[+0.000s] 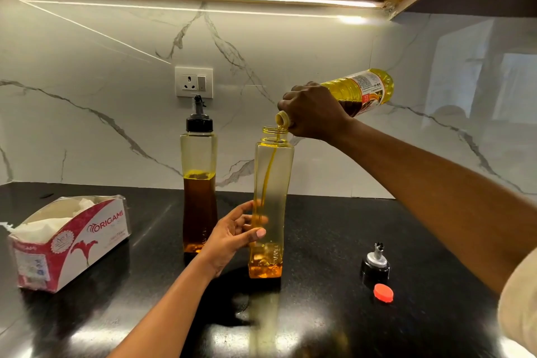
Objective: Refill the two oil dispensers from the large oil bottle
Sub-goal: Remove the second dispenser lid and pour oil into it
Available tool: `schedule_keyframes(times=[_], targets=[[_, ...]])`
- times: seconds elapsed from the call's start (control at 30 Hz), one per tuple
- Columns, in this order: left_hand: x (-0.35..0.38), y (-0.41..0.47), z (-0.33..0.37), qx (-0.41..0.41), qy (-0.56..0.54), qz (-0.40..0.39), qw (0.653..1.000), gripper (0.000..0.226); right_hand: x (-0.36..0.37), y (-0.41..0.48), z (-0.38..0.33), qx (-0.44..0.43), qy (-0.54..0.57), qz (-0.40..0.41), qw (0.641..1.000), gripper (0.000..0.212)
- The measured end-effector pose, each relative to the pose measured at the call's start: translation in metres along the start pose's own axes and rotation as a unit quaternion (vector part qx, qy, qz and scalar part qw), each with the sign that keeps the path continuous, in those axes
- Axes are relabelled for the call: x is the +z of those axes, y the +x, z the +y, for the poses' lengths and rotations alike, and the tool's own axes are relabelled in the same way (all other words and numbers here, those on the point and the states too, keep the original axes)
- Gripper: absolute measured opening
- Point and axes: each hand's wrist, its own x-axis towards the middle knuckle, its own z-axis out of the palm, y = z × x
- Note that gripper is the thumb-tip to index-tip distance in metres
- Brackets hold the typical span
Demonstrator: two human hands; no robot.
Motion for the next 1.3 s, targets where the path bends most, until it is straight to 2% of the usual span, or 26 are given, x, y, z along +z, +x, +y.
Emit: schedule_keyframes(times=[0.17,0.63,0.77,1.1,1.3], targets=[[0.0017,-0.0010,0.0022,0.003,-0.006,-0.003,1.000,0.071,-0.0008,-0.0002,-0.0001,-0.001,0.000,-0.002,1.000,0.030],[0.0021,-0.0004,0.0026,0.001,0.001,0.000,1.000,0.072,-0.0026,0.0001,-0.0003,-0.014,-0.009,0.006,1.000,0.028],[0.0017,-0.0011,0.0031,-0.002,0.000,0.000,1.000,0.084,-0.0040,0.0003,-0.0008,-0.015,-0.010,0.006,1.000,0.026],[0.0002,0.0002,0.0005,-0.001,0.005,-0.001,1.000,0.071,-0.0062,0.0006,-0.0014,-0.017,-0.017,0.007,1.000,0.025],[0.0003,0.0000,0.0009,-0.001,0.004,-0.002,1.000,0.079,-0.0052,0.0018,-0.0026,-0.017,-0.016,0.003,1.000,0.029]])
